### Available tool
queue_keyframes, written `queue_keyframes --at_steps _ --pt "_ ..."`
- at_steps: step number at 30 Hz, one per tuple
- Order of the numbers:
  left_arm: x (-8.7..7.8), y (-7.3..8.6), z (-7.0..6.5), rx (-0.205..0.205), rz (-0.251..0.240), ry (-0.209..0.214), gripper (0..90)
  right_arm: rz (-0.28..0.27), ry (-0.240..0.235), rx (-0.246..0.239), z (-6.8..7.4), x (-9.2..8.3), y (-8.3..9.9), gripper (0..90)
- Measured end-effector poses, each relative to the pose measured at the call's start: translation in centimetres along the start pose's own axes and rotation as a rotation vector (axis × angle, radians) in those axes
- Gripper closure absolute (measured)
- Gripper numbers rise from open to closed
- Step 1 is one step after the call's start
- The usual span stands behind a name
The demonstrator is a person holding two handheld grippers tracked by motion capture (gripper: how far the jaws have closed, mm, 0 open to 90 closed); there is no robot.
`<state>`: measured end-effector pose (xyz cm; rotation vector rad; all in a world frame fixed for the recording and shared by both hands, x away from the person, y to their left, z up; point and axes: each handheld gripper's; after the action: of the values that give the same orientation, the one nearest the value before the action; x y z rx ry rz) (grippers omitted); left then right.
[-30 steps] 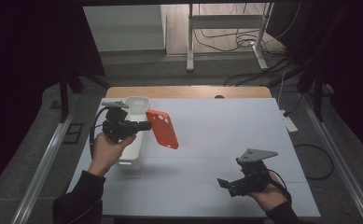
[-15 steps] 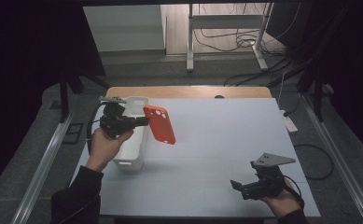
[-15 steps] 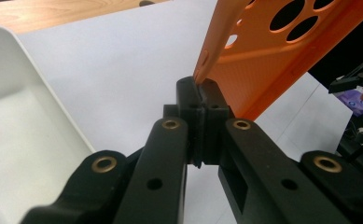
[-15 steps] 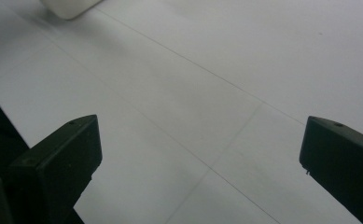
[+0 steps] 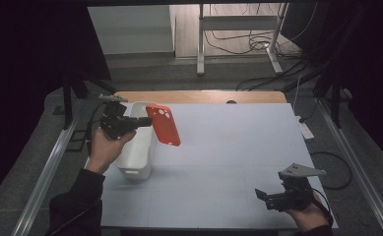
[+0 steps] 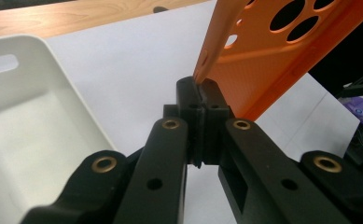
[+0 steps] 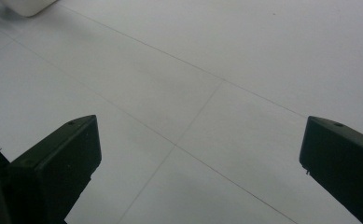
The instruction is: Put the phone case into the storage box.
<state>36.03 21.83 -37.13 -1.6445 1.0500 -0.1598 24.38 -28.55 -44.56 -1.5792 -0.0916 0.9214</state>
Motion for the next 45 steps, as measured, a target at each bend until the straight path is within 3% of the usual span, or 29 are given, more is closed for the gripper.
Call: queue_keyframes --at_steps 15,23,45 --pt "-0.4 -1.1 1.9 -0.010 0.001 -0.061 89.4 0.010 0.079 0.035 -1.0 -1.9 0.8 0.0" --pt "-0.7 -1.6 3.0 -0.018 -0.003 -0.097 89.4 0.008 0.089 0.050 -1.2 -2.2 1.0 0.0" --pt "-0.9 -3.0 5.8 -0.023 -0.005 -0.191 89.4 0.014 0.099 0.034 -1.0 -2.1 1.1 0.0"
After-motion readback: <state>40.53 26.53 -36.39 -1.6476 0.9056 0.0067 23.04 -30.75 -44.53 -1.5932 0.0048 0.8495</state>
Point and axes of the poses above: each handheld gripper's, and its own axes: x roughly forward along the jaws, y roughly out of its underside, z roughly to its left, and after that the axes turned 13 degrees about -z, right-handed
